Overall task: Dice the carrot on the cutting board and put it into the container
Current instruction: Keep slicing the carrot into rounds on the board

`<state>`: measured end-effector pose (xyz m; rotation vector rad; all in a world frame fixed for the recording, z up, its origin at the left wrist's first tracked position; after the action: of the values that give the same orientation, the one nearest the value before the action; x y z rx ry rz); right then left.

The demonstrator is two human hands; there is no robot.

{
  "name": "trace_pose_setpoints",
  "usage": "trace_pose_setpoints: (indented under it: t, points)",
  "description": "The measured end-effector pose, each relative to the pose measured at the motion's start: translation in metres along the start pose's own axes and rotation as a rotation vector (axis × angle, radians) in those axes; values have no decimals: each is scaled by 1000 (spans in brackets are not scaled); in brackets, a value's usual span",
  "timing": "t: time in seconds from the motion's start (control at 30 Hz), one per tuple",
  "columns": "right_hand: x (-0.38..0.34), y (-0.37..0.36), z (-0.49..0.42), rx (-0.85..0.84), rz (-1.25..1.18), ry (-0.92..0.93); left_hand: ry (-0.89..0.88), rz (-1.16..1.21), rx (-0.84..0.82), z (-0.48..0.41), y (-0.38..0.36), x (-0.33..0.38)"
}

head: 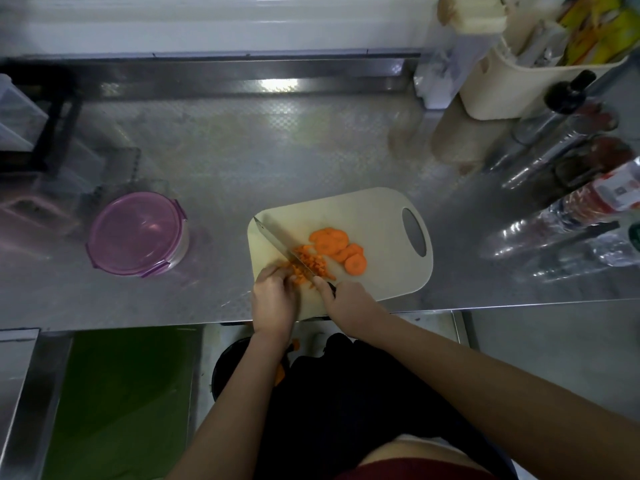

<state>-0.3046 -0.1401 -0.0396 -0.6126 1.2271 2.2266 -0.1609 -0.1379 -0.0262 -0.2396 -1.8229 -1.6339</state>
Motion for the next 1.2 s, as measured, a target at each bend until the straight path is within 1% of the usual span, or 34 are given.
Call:
trace_pose_setpoints:
  t: [0.2, 0.3, 0.53, 0.77, 0.83, 1.0, 1.03, 1.13, 1.2]
  points:
    - [-3, -1, -3, -40, -86, 49, 16, 12, 4, -1, 3, 3]
    - [-9, 1, 0, -29, -143, 91, 29, 13, 1, 0, 5, 5]
    - [-9, -1, 4, 39, -23, 83, 31, 7, 5, -1, 5, 4]
    - [-29, -8, -11, 57, -56, 71, 12, -22, 16, -1, 6, 4]
    - [-31, -1, -11, 59, -112, 84, 10, -20, 12, -2, 5, 2]
    - [-24, 2, -22, -87, -128, 13, -29, 30, 8, -1, 6, 5]
    - [-21, 3, -25, -83, -136, -5, -40, 50, 13, -1, 7, 5]
    - [-13, 19, -26, 2, -232, -45, -37, 92, -1, -4, 7, 3]
    - [-15, 31, -25, 28, -298, -33, -18, 102, -31, -5, 6, 2]
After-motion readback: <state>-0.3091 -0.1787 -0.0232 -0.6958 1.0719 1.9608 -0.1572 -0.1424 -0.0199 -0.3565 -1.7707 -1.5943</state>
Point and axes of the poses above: each hand's wrist, its own z-axis away from the middle knuckle, its own y-axis out of the back of the hand, x = y × z, the point moved 9 cm from there along -z, towards the middle knuckle, and after that the axes turned 5 degrees about x, right-handed, at the moved point
